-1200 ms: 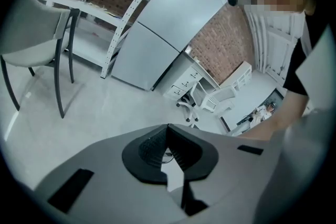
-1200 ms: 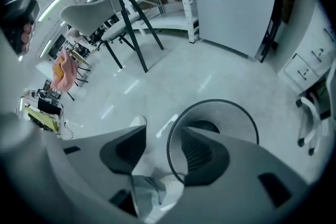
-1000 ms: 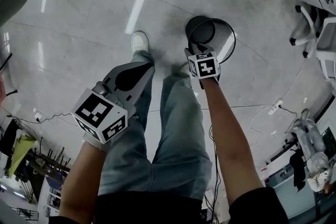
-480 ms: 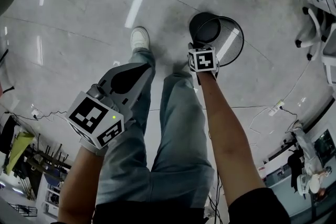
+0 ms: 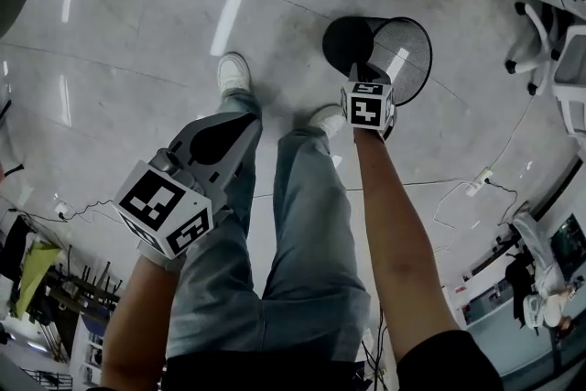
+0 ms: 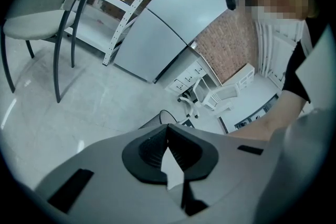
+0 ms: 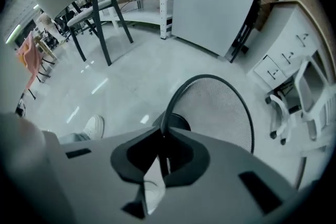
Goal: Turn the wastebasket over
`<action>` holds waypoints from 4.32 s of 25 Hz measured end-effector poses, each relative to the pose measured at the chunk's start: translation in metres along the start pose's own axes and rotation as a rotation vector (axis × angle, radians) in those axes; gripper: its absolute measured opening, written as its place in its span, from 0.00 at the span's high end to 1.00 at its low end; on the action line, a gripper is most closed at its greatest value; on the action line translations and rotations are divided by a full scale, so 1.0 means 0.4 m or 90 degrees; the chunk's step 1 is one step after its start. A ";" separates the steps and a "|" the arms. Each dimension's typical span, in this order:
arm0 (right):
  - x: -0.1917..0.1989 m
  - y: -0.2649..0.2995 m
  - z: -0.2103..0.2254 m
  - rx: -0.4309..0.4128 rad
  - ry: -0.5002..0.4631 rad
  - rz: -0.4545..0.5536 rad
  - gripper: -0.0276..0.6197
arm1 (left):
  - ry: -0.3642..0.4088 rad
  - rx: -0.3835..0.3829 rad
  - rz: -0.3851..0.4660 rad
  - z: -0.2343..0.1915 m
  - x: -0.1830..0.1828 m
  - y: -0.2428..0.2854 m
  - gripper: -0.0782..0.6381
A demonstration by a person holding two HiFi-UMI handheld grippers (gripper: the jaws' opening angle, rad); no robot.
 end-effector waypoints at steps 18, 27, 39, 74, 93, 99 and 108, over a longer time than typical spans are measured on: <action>-0.090 0.114 0.091 0.163 -0.366 -0.055 0.91 | 0.001 -0.010 -0.026 -0.013 0.004 0.056 0.87; 0.043 0.176 -0.088 0.129 -0.388 -0.100 0.92 | 0.025 0.000 -0.042 -0.021 0.002 0.080 0.87; 0.152 0.238 -0.170 -0.012 -0.377 -0.157 0.62 | 0.030 0.029 -0.075 -0.037 0.047 0.128 0.87; 0.317 0.316 -0.340 -0.212 -0.306 -0.207 0.22 | 0.037 0.019 -0.082 -0.180 0.050 0.143 0.87; 0.256 0.118 -0.122 -0.269 0.876 0.252 0.22 | 0.150 0.136 -0.203 0.025 0.029 0.248 0.87; 0.303 0.174 -0.066 -0.233 1.115 0.351 0.23 | 0.171 0.143 -0.220 0.032 0.012 0.309 0.87; 0.208 0.169 -0.060 -0.411 1.065 0.545 0.79 | 0.159 0.139 -0.234 0.012 0.013 0.356 0.87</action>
Point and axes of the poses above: the fingertips, and each gripper's own axes: y forward along the fingers, z to its right, x out of its underside, the point moved 3 cm from there along -y, backward along the fingers, and after that the axes turned 8 degrees about -x, right-handed, at the moved point
